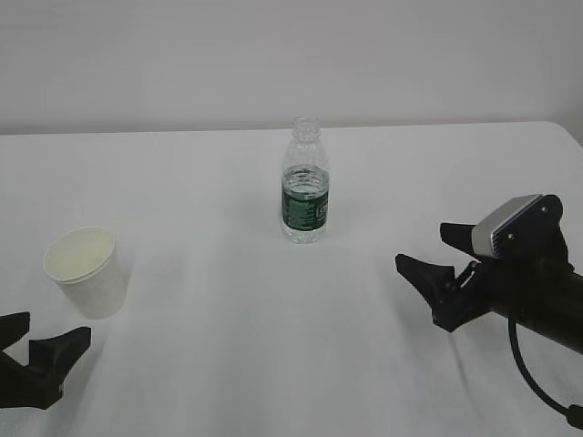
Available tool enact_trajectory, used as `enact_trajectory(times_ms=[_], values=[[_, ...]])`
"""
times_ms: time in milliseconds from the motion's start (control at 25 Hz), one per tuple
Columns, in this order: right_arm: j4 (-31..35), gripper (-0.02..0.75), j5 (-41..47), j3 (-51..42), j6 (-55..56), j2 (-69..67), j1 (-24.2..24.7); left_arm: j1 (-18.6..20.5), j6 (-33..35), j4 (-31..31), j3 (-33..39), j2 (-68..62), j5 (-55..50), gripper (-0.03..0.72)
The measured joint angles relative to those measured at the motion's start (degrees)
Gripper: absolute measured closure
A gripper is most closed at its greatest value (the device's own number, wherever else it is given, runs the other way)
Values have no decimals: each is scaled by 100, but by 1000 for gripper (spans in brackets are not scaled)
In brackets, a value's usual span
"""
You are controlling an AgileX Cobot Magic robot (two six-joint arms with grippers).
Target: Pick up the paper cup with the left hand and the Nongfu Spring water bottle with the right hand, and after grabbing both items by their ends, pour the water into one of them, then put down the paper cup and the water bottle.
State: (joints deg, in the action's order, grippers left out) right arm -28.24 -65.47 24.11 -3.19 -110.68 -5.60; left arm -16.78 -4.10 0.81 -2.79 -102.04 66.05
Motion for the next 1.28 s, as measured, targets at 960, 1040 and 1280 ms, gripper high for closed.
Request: enact_trajectory(times_ms=[960,1040,1280], values=[[-442,125,-8,833,238,-527,0,0,9,120,0,0,0,100],[-442,127,-8,898,249,-536,-12,0,9,120,0,0,0,101],[-451,127,-12,1133,249,-700,-194,0,9,120,0,0,0,101]])
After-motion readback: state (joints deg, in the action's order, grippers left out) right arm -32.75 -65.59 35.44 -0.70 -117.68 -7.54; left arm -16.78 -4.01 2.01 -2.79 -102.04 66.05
